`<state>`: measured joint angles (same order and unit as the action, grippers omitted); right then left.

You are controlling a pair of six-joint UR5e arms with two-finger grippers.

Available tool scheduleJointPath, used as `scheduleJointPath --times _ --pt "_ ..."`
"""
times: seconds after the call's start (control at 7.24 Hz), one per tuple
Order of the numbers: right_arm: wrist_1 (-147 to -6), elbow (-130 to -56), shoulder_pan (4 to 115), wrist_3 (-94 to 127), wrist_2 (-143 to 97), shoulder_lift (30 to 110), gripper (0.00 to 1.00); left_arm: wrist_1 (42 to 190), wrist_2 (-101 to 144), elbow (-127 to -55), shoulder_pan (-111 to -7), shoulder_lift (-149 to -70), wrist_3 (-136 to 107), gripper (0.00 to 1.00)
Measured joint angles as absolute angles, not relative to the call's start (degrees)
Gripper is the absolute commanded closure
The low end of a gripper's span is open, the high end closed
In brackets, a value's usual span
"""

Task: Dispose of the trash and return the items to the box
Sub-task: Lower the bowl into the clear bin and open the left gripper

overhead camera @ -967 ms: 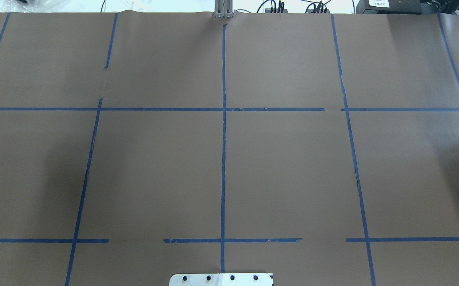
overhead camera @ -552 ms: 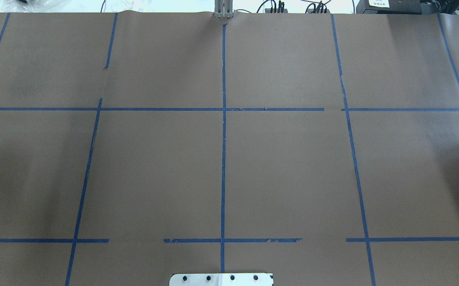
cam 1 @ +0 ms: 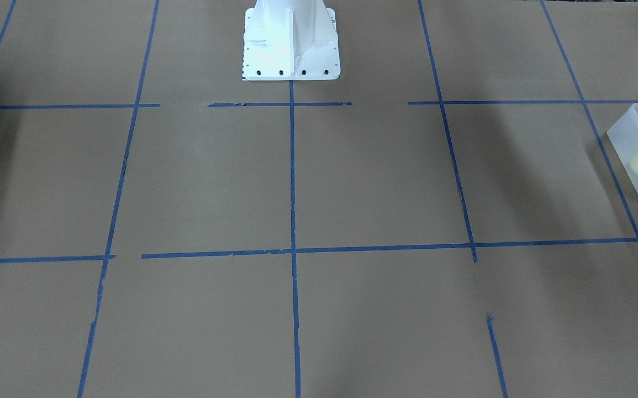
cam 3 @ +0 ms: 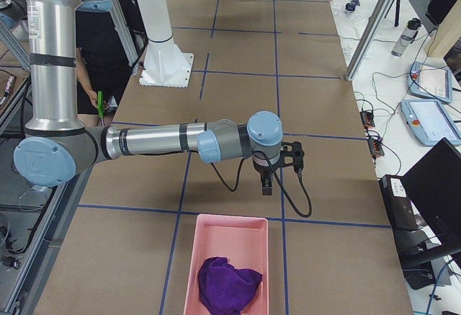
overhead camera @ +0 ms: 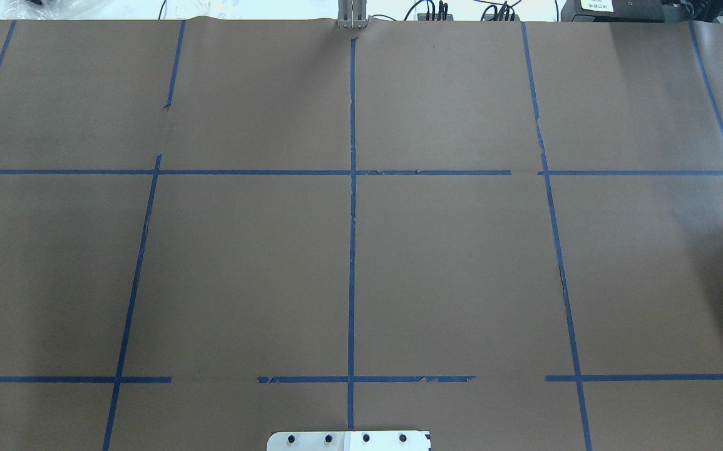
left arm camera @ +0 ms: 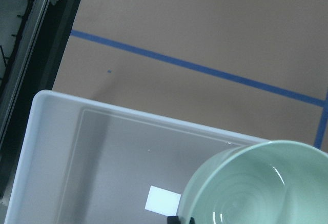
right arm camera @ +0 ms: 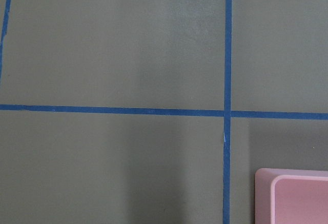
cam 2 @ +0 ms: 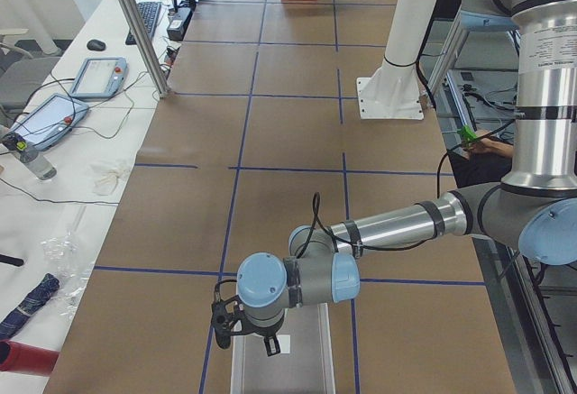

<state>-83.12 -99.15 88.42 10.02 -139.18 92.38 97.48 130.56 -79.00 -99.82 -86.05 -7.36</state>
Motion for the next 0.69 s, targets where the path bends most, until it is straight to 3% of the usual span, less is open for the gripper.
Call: scheduleJointPath --times 0.69 --pt "-83.06 -99.22 88.50 10.02 -139.22 92.45 0.00 103.04 130.44 -70.41 -100.01 -85.21 -8.00 1.00"
